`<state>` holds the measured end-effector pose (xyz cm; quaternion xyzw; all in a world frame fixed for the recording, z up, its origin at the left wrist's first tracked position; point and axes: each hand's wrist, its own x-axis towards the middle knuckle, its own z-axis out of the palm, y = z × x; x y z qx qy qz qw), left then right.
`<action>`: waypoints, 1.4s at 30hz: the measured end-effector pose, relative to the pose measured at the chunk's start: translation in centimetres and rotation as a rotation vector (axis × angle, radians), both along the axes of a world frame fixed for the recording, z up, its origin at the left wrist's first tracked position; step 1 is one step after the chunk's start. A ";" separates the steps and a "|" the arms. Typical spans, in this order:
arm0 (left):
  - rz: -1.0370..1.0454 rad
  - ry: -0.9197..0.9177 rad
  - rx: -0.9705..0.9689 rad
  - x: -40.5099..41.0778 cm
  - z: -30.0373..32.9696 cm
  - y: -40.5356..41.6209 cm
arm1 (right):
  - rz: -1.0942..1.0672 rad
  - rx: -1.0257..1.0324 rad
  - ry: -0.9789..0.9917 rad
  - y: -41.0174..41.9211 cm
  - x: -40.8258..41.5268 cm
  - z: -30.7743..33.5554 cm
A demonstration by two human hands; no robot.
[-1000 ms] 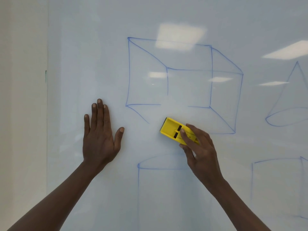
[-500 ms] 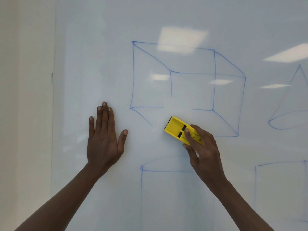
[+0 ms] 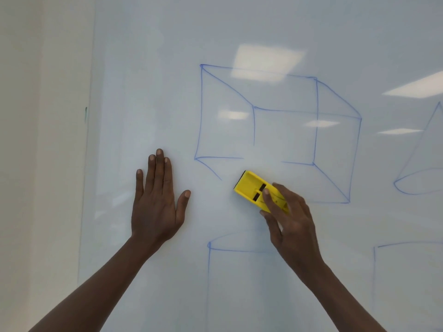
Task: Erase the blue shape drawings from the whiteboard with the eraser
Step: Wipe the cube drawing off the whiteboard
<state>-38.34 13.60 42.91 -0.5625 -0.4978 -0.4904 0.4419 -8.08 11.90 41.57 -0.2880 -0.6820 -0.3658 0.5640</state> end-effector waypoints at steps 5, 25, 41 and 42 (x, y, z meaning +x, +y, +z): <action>0.001 -0.002 0.003 0.1 0.0 0.0 | 0.025 0.008 0.083 0.0 -1.9 4.5; 0.006 -0.001 0.012 0.1 0.0 -0.1 | 0.012 0.027 -0.088 -0.9 -5.9 5.2; 0.005 0.009 0.036 0.2 -0.1 0.0 | -0.006 0.030 -0.110 -1.3 -7.7 6.4; 0.003 0.008 0.034 0.1 -0.1 -0.1 | -0.005 0.029 -0.128 -1.4 -7.7 6.0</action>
